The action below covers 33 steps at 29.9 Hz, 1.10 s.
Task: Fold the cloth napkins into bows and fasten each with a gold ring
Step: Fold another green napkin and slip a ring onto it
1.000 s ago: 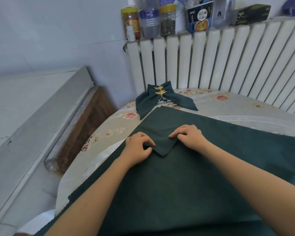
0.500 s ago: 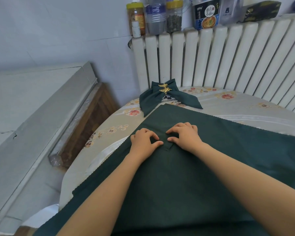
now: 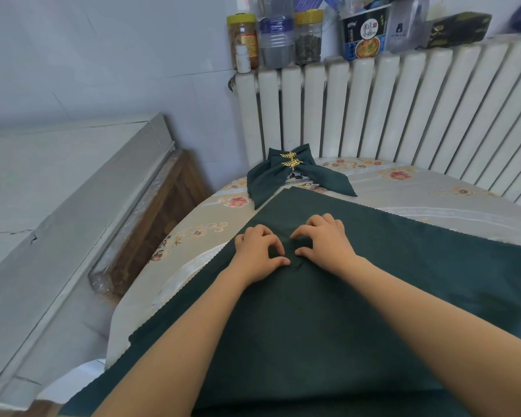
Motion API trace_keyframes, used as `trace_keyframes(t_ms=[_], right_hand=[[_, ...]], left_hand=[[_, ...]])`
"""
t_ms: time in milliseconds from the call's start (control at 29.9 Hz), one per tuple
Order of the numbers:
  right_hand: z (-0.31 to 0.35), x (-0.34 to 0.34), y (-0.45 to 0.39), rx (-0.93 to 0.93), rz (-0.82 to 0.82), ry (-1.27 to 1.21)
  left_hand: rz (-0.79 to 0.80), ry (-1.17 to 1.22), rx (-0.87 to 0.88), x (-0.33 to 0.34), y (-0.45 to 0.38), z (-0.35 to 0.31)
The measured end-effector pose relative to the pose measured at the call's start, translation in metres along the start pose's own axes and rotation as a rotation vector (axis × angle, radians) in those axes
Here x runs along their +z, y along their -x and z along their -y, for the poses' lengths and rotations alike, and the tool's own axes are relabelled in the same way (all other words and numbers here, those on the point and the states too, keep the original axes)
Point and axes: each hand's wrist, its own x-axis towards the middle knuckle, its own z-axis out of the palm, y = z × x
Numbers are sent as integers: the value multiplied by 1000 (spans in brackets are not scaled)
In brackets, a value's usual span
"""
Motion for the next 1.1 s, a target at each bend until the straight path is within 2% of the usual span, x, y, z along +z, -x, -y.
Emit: trace_keyframes(t_ms=[100, 234, 401, 535, 768, 902, 969, 1102], right_hand=[[0, 6, 9, -26, -22, -46], [1, 23, 25, 9, -74, -106], [0, 23, 20, 28, -82, -90], [1, 20, 3, 67, -38, -41], [1, 13, -21, 186, -43, -132], [1, 9, -32, 219, 51, -142], [2, 3, -32, 156, 86, -36], [-2, 2, -15, -117, -95, 31]], left_hand=[[-1, 19, 31, 5, 7, 4], [-71, 78, -37, 15, 7, 8], [-73, 70, -88, 14, -4, 5], [-92, 72, -157, 13, -17, 4], [-114, 75, -221, 12, -28, -1], [-37, 107, -273, 5, -35, -7], [-11, 12, -220, 1, -36, -11], [-123, -165, 45, 0, -19, -17]])
